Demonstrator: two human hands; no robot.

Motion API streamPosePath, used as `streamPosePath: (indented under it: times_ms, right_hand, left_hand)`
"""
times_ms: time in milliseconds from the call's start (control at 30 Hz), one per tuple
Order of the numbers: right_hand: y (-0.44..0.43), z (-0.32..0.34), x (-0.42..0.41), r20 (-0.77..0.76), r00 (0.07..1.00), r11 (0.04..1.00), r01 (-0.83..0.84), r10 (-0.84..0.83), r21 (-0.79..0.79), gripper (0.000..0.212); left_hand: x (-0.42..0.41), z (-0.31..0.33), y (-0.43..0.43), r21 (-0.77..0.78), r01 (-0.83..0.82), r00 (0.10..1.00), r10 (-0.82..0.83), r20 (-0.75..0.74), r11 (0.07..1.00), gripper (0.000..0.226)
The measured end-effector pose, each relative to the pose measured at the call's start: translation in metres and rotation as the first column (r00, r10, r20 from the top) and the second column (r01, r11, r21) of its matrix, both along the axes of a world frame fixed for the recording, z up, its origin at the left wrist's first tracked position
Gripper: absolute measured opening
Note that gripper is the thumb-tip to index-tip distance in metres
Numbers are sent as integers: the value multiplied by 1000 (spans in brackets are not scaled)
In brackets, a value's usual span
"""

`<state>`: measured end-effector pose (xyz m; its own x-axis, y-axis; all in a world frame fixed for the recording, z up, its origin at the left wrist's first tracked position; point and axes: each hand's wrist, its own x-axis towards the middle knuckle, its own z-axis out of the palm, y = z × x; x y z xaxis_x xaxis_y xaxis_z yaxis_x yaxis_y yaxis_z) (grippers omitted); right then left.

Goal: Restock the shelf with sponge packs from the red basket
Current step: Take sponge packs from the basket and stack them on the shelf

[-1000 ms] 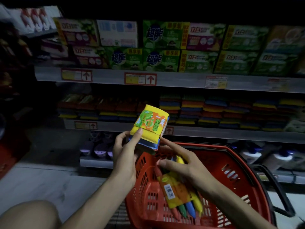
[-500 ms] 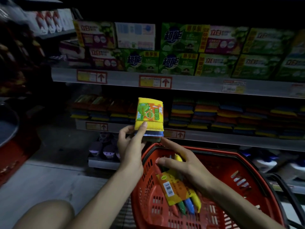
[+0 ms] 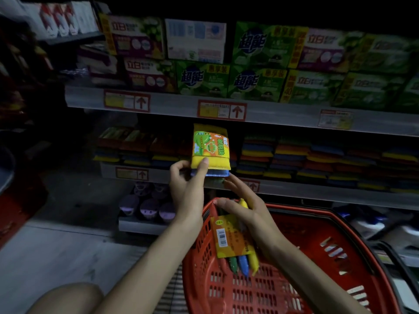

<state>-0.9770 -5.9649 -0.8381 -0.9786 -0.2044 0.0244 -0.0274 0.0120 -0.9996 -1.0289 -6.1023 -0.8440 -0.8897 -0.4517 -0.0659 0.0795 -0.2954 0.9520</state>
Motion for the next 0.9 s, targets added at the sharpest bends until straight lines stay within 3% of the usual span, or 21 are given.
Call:
streamPosePath:
  times_ms: [200,333,900]
  right_hand:
    - [3,-1,-6,-28,998,998,56,-55,33,69]
    - [8,-4,-6,-35,997,995,78,-76,63,74]
    - [5,1,-43,-57,993,991,112,-108,69,76]
  left_hand:
    - [-3,-7,-1,-252,65,995,-81,-54,966,16]
    - [-4,-15,-4,-330,44,994,-75,-82,943,10]
    - [-29,-21,-6,-206,152,984,-167,-59,967,44]
